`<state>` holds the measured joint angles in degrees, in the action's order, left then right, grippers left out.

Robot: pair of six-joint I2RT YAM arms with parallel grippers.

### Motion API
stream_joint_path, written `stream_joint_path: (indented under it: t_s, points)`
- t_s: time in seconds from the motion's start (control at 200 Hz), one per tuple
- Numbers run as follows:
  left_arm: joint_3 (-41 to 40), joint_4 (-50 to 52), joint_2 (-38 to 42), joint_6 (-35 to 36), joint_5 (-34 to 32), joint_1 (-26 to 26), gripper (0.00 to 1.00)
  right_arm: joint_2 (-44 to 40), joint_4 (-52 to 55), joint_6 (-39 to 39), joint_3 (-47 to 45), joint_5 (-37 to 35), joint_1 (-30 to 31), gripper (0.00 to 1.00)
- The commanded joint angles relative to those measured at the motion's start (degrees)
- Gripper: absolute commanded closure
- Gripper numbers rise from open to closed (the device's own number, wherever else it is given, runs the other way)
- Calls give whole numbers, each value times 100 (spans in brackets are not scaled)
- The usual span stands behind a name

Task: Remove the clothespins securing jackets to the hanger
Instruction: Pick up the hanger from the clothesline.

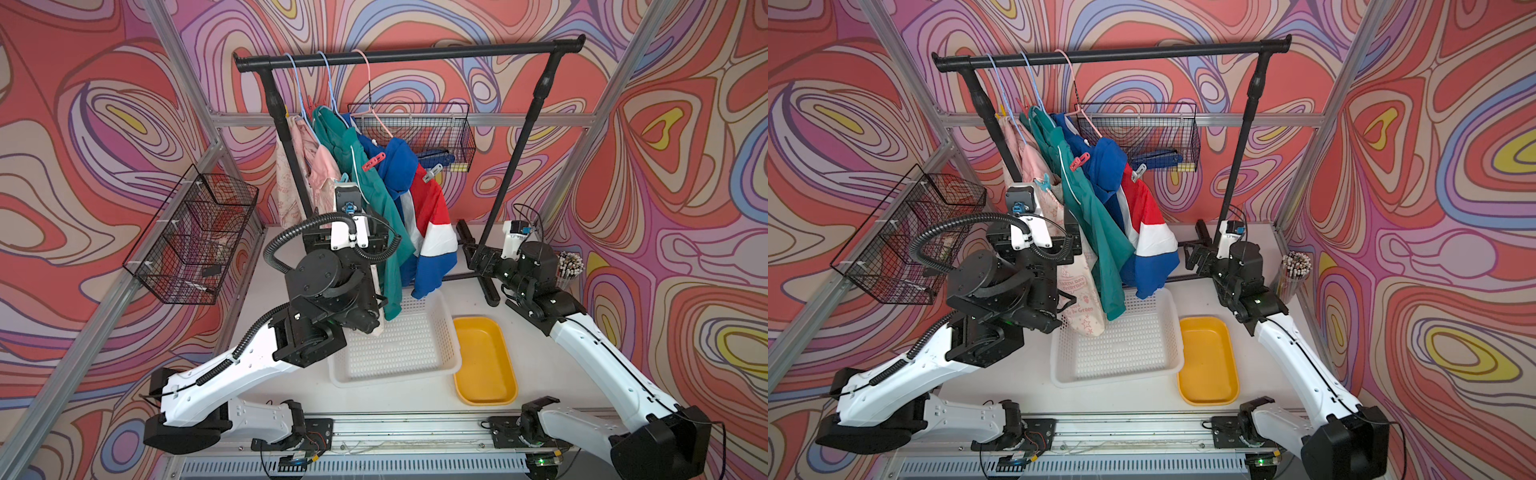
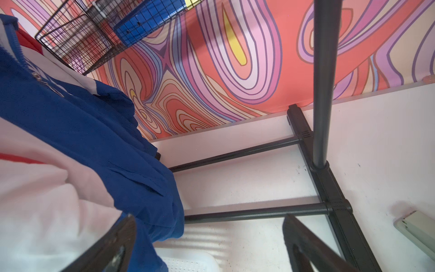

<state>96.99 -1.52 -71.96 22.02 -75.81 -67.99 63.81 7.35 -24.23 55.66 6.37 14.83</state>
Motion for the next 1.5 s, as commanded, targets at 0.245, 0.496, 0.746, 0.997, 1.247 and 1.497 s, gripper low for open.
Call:
stream_joint_path:
  t_s: [0.245,0.496,0.746,0.997,1.247,1.497]
  points:
    - [1622,4739,-335,-3470,1654,901,20,-228,68,39,107,164,46,2]
    - [1531,4432,-506,-3593,2201,906,20,-255,53,41,30,174,51,2]
    - [1668,4521,-630,-4011,2078,1269,27,-334,95,70,31,164,46,2]
    - [1805,4799,-853,-4301,2699,1844,35,-369,119,76,34,266,47,2]
    - [1877,4958,-936,-4392,2905,2184,59,-625,271,96,5,205,123,2]
    - [1744,4980,-769,-4303,2870,2319,83,-966,588,292,109,212,453,2]
